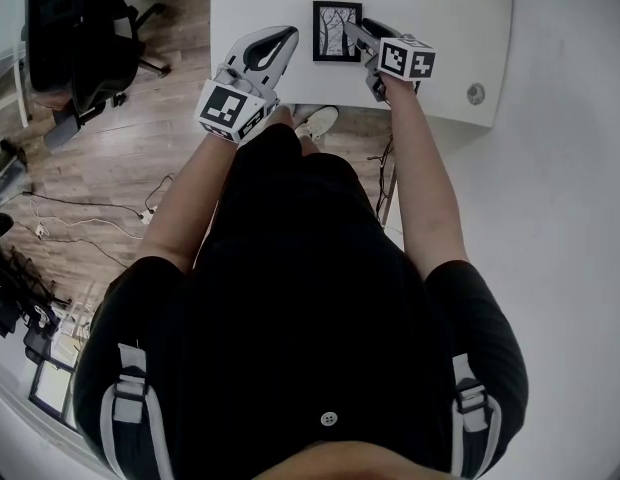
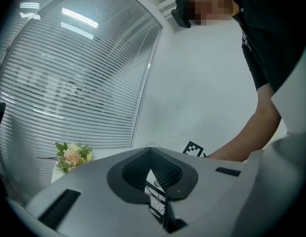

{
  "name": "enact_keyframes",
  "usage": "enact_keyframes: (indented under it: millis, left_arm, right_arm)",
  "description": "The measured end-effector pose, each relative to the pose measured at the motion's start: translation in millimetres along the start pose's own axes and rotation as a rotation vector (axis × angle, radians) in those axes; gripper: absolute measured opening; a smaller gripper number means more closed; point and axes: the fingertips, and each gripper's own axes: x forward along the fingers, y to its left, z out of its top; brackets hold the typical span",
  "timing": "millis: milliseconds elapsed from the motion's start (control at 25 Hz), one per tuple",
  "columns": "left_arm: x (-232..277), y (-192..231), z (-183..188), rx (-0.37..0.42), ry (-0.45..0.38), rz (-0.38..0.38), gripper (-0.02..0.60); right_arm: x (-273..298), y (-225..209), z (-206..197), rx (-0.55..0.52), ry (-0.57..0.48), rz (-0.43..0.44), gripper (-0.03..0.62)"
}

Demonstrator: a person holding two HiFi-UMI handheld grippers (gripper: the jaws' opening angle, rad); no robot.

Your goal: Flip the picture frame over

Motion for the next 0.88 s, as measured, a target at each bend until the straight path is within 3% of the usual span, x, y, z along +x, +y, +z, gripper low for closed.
enact_keyframes:
  millis: [240,480,640,880]
  left_arm:
    - [-10,-8,0,0.018,0.006,0.002,0.003]
    - [-23,-27,9,0.055,0.011,0.011,0.003]
    - [-34,-44,21,0.082,0.008,0.019,0.003]
    - [-55,-72,47,0.113,-0.026,0.017,0.003]
  right_arm:
    - [-22,34,8,-0.119,-0.042,0.022,0.212]
    - [-74,75,24,-0.304,-0.158,0.020,0.206]
    - [-115,114,36,-0.446,-0.273,0.039,0.150]
    - [-169,172,45,-0.547,-0.406,0.095,0.096]
